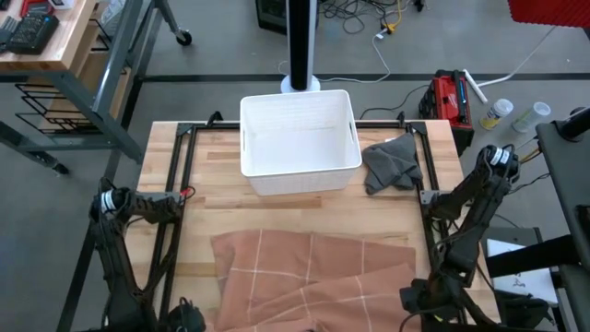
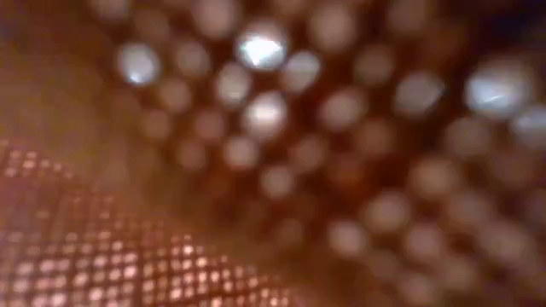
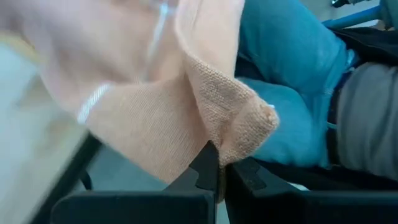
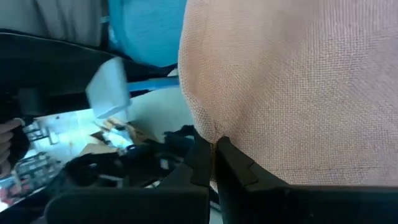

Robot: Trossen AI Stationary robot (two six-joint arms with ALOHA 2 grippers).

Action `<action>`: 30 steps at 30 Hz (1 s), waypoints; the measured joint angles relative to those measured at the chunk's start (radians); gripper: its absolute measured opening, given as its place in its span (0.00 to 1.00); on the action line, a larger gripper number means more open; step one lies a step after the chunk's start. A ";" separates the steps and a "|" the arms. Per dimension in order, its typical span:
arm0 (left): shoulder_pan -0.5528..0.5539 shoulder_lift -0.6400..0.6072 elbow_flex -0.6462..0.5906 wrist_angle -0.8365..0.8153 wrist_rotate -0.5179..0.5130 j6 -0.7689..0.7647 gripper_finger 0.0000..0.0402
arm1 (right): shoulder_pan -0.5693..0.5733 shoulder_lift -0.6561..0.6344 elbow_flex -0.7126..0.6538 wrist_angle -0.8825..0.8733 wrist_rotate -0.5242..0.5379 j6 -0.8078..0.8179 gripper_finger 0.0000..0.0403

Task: Fold towel
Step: Fold the brown squared towel

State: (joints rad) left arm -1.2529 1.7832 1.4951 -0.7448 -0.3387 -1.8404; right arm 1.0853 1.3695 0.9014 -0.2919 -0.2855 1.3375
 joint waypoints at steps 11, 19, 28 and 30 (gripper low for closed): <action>-0.073 0.000 0.049 0.000 0.019 -0.301 0.00 | 0.030 0.000 0.135 -0.046 0.059 0.000 0.00; -0.077 0.000 0.042 -0.209 -0.088 -0.108 0.00 | 0.030 0.021 0.141 -0.237 0.139 -0.025 0.00; -0.085 -0.002 0.012 -0.663 -0.168 -0.242 0.00 | 0.030 0.020 0.140 -0.665 0.388 0.079 0.00; -0.080 -0.002 -0.008 -0.703 -0.168 -0.249 0.00 | 0.021 0.021 0.139 -0.707 0.419 0.078 0.00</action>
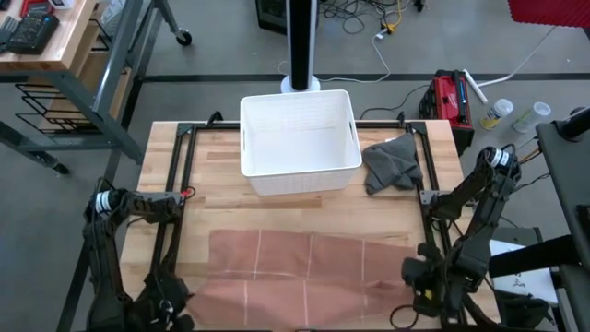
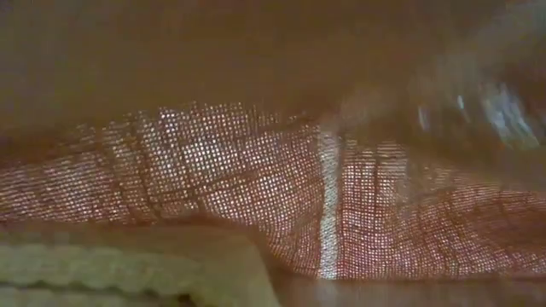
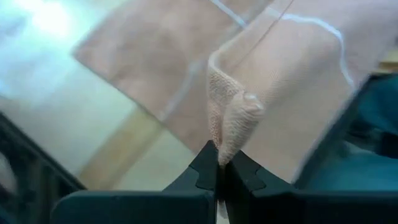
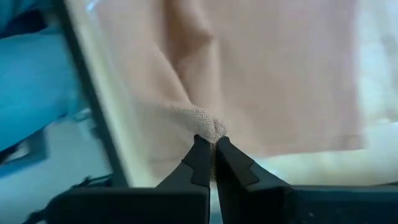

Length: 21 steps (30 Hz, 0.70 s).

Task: Fold towel
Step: Fold the brown squared towel

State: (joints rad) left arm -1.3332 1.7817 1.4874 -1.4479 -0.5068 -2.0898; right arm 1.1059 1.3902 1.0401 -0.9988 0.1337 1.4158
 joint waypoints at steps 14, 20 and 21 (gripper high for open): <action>0.044 0.000 -0.267 -0.020 0.053 -0.102 0.00 | -0.038 0.000 -0.015 -0.321 0.086 0.182 0.00; 0.075 0.000 -0.339 -0.020 0.048 -0.098 0.00 | -0.067 0.001 -0.015 -0.361 0.135 0.179 0.00; 0.081 0.000 -0.350 -0.021 0.046 -0.095 0.00 | -0.075 0.001 -0.016 -0.360 0.148 0.171 0.00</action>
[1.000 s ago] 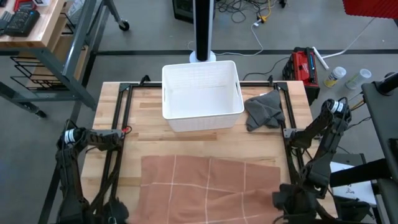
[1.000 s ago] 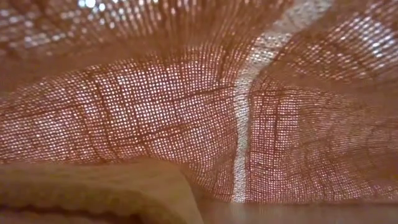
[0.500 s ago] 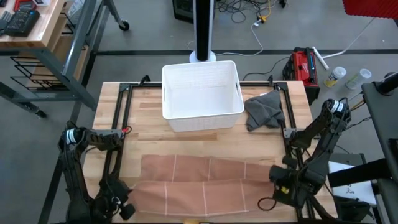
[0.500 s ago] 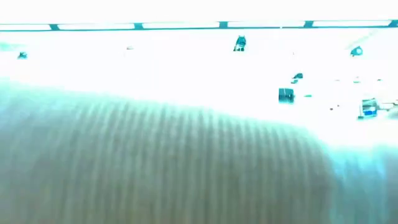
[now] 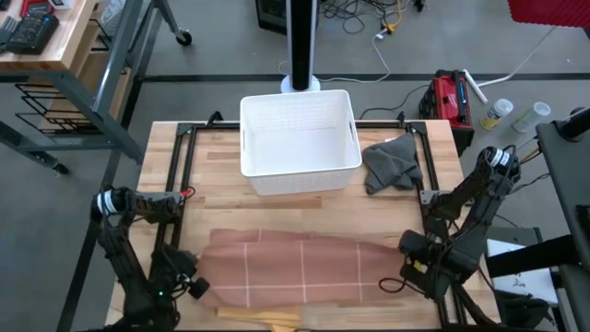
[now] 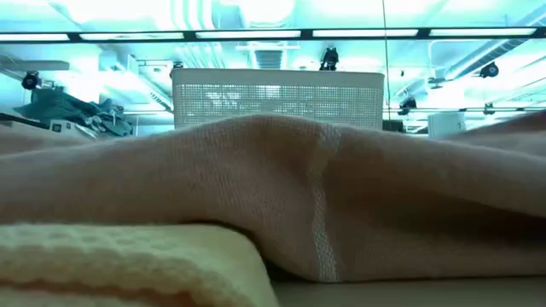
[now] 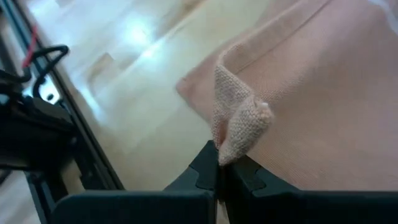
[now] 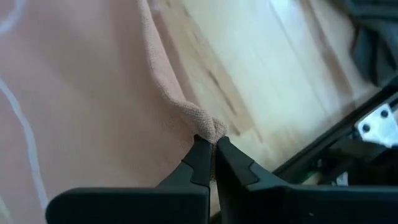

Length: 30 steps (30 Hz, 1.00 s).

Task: Fold towel
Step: Fold the brown squared towel

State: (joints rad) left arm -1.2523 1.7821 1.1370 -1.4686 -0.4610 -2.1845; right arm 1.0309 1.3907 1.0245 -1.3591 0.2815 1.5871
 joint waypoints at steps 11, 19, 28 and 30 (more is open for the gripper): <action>0.024 0.000 -0.092 0.001 -0.003 0.002 0.00 | -0.118 0.000 -0.064 0.001 0.009 -0.084 0.00; 0.024 0.000 -0.097 0.056 -0.003 0.009 0.09 | -0.153 0.000 -0.093 0.015 0.007 -0.083 0.02; 0.024 0.000 -0.098 0.079 -0.001 0.017 0.26 | -0.153 0.000 -0.091 0.016 0.007 -0.071 0.24; 0.024 0.000 -0.094 0.079 -0.001 0.022 0.29 | -0.153 0.000 -0.091 0.012 0.007 -0.079 0.28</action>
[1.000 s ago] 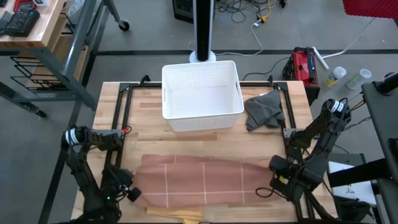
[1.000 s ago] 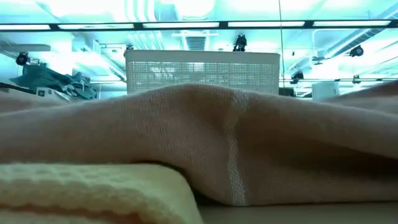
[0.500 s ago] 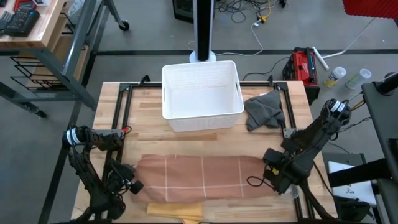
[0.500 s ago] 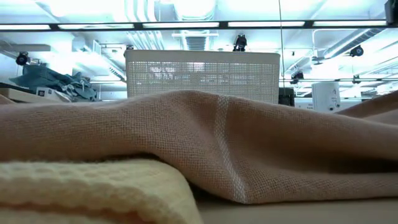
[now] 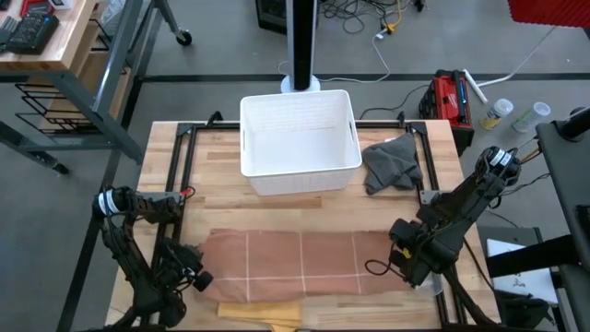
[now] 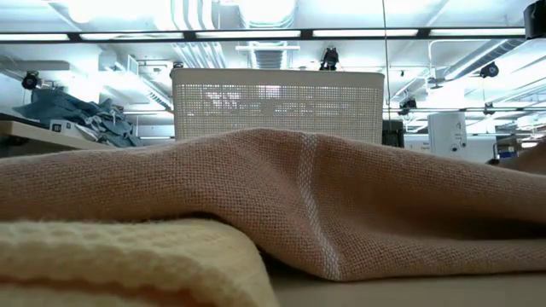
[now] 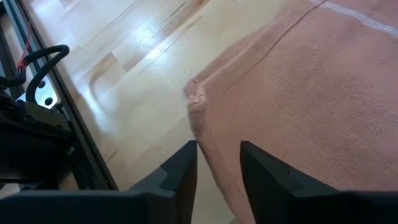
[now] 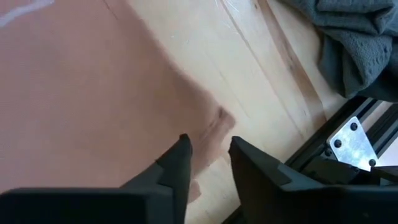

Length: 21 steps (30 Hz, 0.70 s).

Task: Fold towel
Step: Fold the brown squared towel

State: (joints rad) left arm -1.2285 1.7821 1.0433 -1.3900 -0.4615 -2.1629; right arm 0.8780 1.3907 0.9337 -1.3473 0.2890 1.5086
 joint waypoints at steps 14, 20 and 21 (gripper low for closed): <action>0.031 -0.002 0.116 0.290 -0.317 0.104 0.31 | -0.001 0.003 -0.006 0.257 0.076 -0.062 0.41; 0.144 0.028 0.056 0.542 -0.361 0.414 0.26 | -0.050 0.088 -0.011 0.436 0.141 -0.190 0.35; 0.163 0.033 0.047 0.559 -0.361 0.437 0.25 | -0.059 0.111 -0.011 0.441 0.140 -0.195 0.33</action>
State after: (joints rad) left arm -1.0658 1.8152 1.0905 -0.8309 -0.8228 -1.7255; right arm 0.8190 1.5013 0.9226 -0.9061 0.4288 1.3134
